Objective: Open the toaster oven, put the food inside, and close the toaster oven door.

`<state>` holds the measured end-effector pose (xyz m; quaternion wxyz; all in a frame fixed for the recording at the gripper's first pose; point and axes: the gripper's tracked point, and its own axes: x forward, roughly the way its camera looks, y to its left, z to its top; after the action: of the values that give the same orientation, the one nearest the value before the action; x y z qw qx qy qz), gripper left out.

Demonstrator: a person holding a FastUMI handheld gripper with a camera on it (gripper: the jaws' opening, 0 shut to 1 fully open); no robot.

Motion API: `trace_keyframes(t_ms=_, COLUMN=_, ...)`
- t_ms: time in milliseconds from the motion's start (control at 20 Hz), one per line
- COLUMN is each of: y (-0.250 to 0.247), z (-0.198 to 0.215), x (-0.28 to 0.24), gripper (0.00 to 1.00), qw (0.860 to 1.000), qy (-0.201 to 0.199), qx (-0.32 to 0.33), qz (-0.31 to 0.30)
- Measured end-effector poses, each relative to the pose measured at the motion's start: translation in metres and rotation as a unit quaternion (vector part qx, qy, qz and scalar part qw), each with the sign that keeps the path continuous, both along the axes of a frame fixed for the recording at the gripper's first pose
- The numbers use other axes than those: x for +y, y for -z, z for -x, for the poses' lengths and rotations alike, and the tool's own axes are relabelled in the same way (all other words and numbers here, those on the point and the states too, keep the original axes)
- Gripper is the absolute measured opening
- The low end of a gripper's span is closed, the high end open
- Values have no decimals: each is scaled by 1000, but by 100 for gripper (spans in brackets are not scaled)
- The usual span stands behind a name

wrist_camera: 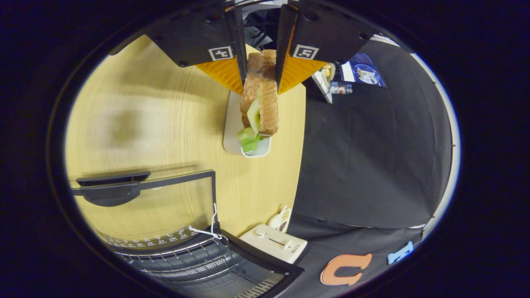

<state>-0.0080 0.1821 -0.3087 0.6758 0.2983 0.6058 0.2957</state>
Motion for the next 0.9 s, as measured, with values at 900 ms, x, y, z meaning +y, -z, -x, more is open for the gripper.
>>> trace_keyframes(t_ms=900, y=-66, z=-76, x=-64, gripper=36, qw=964, qy=172, qx=-185, qz=-85)
